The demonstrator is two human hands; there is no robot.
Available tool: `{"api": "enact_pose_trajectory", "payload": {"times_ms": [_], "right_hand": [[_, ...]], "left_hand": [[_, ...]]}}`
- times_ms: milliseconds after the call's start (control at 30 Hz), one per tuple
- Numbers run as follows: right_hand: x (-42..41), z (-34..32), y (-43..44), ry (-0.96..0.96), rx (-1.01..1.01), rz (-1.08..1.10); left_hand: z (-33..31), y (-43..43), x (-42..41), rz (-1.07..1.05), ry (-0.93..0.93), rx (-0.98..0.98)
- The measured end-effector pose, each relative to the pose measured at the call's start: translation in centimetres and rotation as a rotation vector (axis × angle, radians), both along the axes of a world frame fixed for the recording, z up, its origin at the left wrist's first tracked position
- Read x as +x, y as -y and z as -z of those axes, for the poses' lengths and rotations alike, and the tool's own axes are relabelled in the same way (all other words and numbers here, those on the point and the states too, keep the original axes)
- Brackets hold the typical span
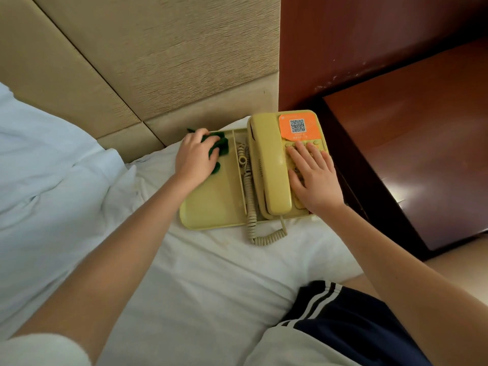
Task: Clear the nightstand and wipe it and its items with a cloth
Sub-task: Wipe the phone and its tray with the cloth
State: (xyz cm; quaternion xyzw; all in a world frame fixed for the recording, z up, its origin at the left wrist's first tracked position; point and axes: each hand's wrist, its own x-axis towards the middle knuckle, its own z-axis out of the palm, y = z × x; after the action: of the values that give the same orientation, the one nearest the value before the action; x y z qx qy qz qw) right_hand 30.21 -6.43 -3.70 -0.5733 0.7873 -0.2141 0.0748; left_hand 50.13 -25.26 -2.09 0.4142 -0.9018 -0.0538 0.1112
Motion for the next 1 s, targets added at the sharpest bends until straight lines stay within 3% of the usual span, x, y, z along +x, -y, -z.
{"api": "enact_pose_trajectory", "payload": {"times_ms": [233,533,667,767,900,1000], "right_hand": [[-1.5,-0.3,0.1,-0.015,0.042,-0.079],[-1.0,-0.8,0.0,-0.009,0.082,-0.068],[0.1,-1.2,-0.2,0.012,0.133,0.017],[0.2,-1.6,-0.6,0.076,0.102,0.090],[-0.8,-2.1,-0.6,0.247,0.064,0.359],[-1.7,-2.3,-0.6,0.459,0.101,0.477]], "left_hand": [[0.1,-4.9,3.2,0.352,0.042,0.004],[-0.9,-7.9,6.7,0.685,0.103,0.248],[-1.7,-8.0,6.0,0.501,-0.039,0.423],[-3.4,-8.6,5.3,0.140,-0.352,0.604],[-5.2,-8.3,5.4,-0.317,-0.796,0.767],[-5.2,-8.4,6.5,-0.554,-0.905,0.764]]}}
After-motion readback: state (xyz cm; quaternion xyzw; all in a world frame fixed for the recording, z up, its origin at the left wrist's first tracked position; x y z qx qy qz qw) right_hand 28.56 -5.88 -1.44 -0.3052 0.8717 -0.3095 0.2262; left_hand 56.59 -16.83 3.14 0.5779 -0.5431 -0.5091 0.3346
